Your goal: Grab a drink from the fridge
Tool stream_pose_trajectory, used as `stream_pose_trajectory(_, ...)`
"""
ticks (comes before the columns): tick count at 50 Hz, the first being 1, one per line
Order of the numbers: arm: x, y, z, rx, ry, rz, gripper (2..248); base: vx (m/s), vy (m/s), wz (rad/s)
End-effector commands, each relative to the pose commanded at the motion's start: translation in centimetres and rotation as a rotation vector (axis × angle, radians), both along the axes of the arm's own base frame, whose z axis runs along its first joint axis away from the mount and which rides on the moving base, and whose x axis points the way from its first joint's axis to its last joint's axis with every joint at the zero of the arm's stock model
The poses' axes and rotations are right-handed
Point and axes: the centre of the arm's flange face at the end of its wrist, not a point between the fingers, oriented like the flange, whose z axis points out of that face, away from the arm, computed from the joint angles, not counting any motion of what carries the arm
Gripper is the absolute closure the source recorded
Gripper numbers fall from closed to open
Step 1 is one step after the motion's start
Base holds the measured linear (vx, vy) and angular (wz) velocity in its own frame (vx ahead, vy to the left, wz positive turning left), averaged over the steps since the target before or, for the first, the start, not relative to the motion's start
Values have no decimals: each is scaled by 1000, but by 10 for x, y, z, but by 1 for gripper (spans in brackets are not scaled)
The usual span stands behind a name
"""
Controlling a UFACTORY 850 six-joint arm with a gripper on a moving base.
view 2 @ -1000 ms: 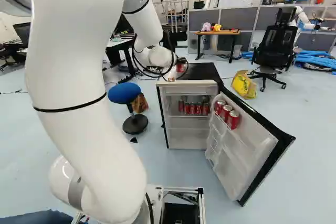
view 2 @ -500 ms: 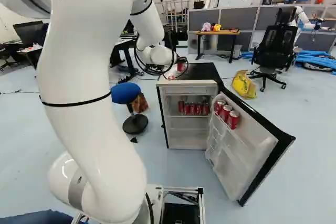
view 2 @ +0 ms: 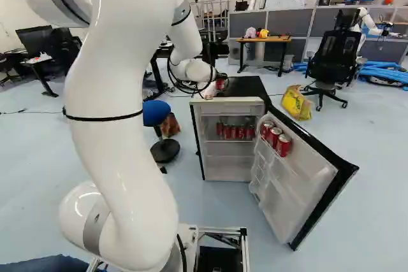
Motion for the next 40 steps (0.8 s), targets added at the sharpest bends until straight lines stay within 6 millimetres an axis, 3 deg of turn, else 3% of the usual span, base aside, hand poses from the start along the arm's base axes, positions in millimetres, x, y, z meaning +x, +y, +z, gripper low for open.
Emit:
stream_pose_trajectory(13,11,-1,-6,-5,-27,2,157,0,0,0)
stream_pose_trajectory(40,13,-1,-13,-3,-17,2,157,0,0,0)
